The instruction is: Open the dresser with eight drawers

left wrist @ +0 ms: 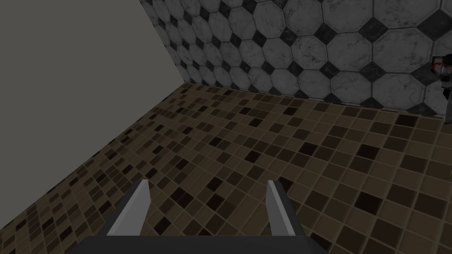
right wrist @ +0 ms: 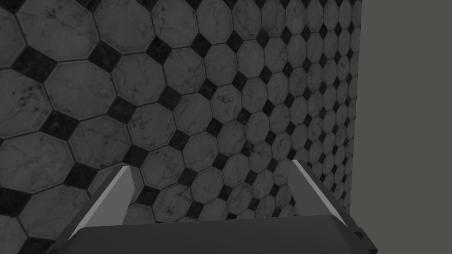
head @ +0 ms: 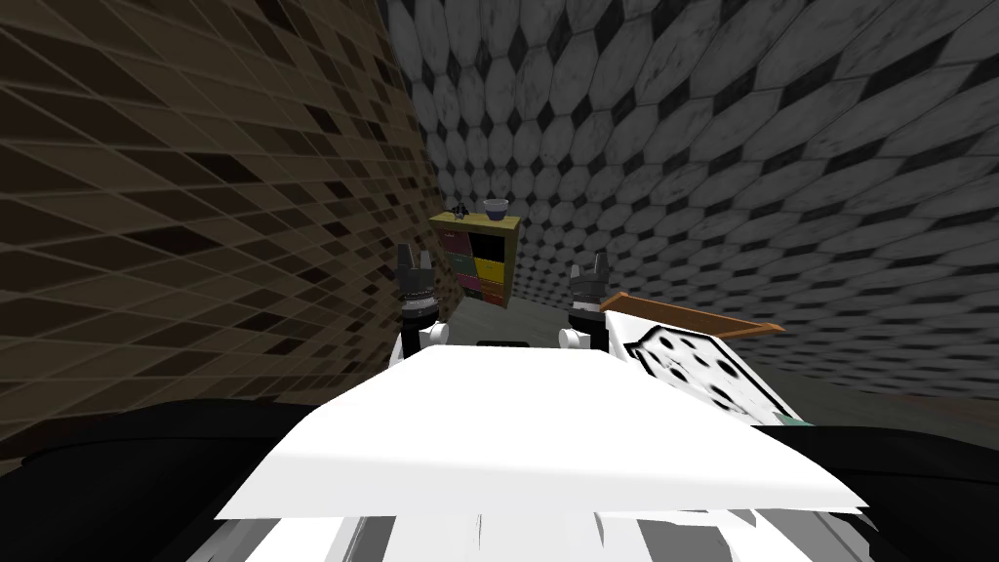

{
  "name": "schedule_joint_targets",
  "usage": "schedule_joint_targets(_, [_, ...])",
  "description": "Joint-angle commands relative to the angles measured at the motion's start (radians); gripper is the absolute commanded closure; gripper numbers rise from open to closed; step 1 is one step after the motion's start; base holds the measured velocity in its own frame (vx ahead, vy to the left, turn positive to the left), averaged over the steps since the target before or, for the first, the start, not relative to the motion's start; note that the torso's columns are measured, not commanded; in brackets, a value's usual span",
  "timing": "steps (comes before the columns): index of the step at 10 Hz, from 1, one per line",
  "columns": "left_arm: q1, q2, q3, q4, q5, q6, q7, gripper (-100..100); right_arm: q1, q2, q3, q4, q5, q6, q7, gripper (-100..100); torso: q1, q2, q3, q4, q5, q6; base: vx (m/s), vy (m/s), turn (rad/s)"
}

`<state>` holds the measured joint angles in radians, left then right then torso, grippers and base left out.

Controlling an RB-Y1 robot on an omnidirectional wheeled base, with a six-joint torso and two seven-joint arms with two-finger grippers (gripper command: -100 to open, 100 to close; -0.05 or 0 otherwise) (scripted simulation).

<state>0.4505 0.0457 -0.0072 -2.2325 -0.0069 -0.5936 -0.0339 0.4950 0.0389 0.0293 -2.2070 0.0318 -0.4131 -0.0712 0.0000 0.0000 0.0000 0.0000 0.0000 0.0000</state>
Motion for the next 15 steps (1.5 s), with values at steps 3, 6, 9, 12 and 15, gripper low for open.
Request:
schedule_joint_targets(3, [0.0, 0.0, 0.0, 0.0, 0.0, 0.0, 0.0, 0, 0.0, 0.0, 0.0, 0.0, 0.0, 0.0, 0.0, 0, 0.0, 0.175, -0.351, 0.176, 0.0, 0.0, 0.0, 0.0, 0.0])
schedule_joint_targets(6, [0.0, 0.0, 0.0, 0.0, 0.0, 0.0, 0.0, 0, 0.0, 0.0, 0.0, 0.0, 0.0, 0.0, 0.0, 0, 0.0, 0.396, -0.792, 0.396, 0.0, 0.0, 0.0, 0.0, 0.0])
schedule_joint_targets(9, [0.0, 0.0, 0.0, 0.0, 0.0, 0.0, 0.0, 0, 0.0, 0.0, 0.0, 0.0, 0.0, 0.0, 0.0, 0, 0.0, 0.618, -1.234, 0.617, 0.0, 0.0, 0.0, 0.0, 0.0])
schedule_joint_targets(12, [-0.013, 0.053, -0.001, -0.015, -0.004, 0.062, 0.005, -100, 0.0, 0.0, 0.0, 0.0, 0.0, 0.0, 0.0, 0, 0.0, 0.732, -1.472, 0.733, 0.0, 0.0, 0.055, -0.01, -0.031])
schedule_joint_targets(15, [-0.027, 0.073, -0.003, -0.031, -0.008, 0.133, 0.01, -100, 0.0, 0.0, 0.0, 0.0, 0.0, 0.0, 0.0, 0, 0.0, 0.737, -1.476, 0.738, 0.0, 0.0, 0.079, -0.015, -0.04])
